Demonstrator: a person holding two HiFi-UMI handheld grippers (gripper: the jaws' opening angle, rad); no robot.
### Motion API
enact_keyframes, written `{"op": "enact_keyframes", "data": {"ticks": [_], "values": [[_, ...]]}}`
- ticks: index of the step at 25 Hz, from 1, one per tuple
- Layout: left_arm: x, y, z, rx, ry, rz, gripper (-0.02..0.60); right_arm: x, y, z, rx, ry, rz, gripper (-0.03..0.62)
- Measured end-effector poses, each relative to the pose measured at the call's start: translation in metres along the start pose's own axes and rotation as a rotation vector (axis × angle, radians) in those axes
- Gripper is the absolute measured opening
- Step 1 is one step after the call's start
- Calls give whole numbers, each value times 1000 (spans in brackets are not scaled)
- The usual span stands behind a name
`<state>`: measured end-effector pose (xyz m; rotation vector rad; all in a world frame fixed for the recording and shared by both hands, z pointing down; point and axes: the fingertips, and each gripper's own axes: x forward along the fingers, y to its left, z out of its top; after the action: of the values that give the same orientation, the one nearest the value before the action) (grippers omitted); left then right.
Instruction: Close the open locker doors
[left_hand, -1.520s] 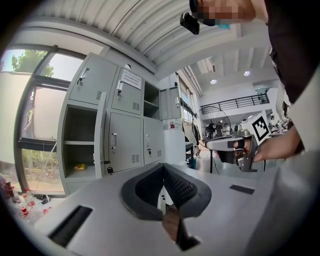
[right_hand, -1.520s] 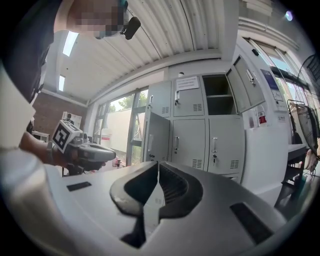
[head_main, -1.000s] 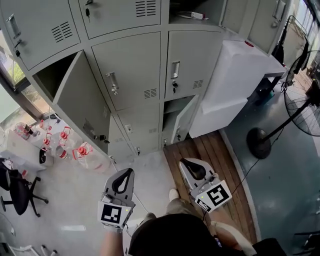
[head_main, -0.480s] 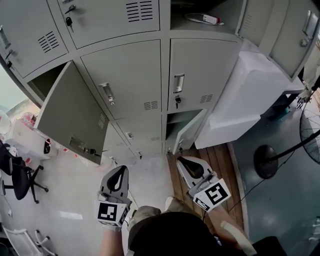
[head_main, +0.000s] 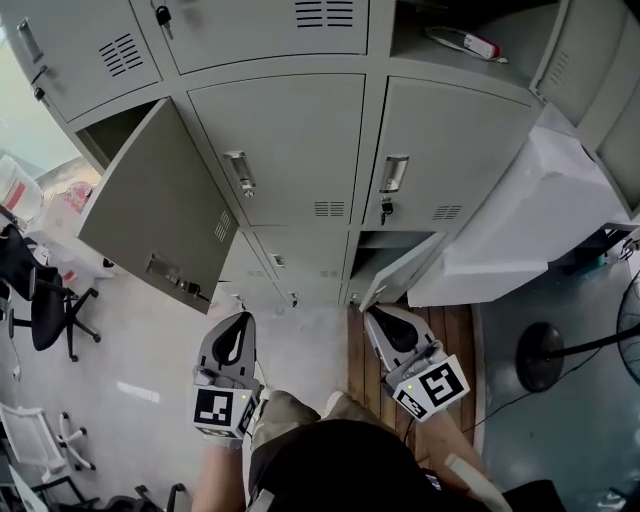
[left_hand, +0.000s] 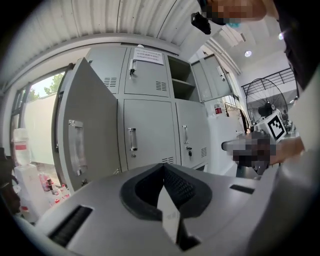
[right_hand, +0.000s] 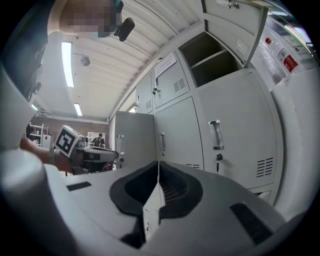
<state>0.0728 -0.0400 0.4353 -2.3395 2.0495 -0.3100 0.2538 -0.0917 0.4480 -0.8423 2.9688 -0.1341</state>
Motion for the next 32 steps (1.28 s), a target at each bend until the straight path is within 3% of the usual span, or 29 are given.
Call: {"op": "enact_keyframes", "data": {"ticks": [8,13,20,32], "values": [[-3,39,-3,4,-44,82,8,26,4,-4,-10,19,36,21],[-6,63,-5,-39,-11,104,8,46,10,-4,-6,22,34,21],[-10,101,-8,-17,-59,99,8,76,27,-2,-13,28,23,21],[-11,145,-16,-55,-61,47,8,123,62,-1,-32,53,2,21]]}}
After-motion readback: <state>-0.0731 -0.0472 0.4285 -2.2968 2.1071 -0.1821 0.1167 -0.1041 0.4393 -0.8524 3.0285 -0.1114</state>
